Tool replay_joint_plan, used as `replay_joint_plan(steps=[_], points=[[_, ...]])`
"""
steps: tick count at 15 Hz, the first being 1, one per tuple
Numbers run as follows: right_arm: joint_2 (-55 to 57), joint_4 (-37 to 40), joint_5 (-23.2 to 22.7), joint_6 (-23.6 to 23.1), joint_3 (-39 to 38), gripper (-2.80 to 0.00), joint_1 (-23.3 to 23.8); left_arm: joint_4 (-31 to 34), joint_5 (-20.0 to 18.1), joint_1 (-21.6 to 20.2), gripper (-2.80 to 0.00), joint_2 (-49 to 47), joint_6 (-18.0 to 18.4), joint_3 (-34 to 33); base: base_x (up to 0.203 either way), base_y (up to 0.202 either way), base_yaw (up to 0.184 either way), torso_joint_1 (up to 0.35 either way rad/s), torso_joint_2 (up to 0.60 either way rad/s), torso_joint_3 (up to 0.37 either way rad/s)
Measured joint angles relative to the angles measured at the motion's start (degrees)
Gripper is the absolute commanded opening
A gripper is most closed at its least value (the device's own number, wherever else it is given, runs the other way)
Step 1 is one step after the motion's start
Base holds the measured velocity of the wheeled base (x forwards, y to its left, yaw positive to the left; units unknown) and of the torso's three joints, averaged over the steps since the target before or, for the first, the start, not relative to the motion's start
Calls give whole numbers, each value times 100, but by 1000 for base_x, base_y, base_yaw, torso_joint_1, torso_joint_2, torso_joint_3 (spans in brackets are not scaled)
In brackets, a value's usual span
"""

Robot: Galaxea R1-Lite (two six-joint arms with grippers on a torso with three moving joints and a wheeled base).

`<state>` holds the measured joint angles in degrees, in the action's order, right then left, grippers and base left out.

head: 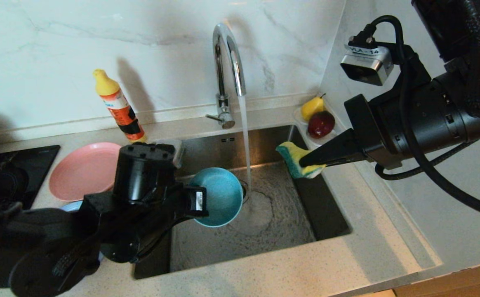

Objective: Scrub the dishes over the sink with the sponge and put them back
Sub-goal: Rinse the bowl

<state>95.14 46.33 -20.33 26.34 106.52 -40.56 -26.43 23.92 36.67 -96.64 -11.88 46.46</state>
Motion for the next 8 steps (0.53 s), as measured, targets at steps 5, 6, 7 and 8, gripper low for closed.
replay_joint_plan(steps=[5, 6, 7, 8], points=[[-118, 6, -3, 4, -100, -280, -34, 2698, -261, -228, -280, -638, -1268, 2141, 0, 0, 0, 0, 0, 0], [-149, -5, -6, 11, -171, -280, -36, 3099, -284, -292, -280, -860, -1531, 2454, 0, 0, 0, 0, 0, 0], [-177, -20, -11, 11, -261, -280, -37, 3350, -329, -376, -280, -1070, -1719, 2691, 0, 0, 0, 0, 0, 0], [-200, -47, -11, 6, -351, -280, -37, 3455, -431, -480, -280, -1260, -1851, 2918, 0, 0, 0, 0, 0, 0]])
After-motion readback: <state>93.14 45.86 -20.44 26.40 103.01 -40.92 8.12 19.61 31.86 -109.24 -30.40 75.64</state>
